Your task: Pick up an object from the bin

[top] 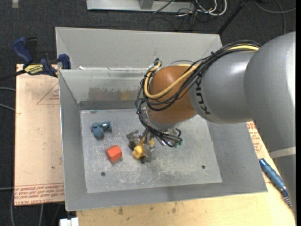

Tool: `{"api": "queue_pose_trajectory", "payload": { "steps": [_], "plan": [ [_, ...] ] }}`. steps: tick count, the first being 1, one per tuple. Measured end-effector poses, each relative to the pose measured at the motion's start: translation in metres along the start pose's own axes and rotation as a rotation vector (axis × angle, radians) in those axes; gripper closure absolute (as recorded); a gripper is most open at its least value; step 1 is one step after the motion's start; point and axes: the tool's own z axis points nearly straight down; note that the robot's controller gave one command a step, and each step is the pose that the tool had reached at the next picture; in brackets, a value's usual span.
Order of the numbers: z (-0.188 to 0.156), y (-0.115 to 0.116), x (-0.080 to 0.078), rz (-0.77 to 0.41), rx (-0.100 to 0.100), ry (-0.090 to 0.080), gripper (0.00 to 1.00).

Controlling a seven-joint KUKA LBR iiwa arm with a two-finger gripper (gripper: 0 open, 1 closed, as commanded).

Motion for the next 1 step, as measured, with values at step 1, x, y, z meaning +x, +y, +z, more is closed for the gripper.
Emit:
{"api": "queue_pose_trajectory", "payload": {
  "steps": [1],
  "plan": [
    [-0.1712,0.0197,0.0180,0.009,0.006,-0.008,1.00]
  ]
}}
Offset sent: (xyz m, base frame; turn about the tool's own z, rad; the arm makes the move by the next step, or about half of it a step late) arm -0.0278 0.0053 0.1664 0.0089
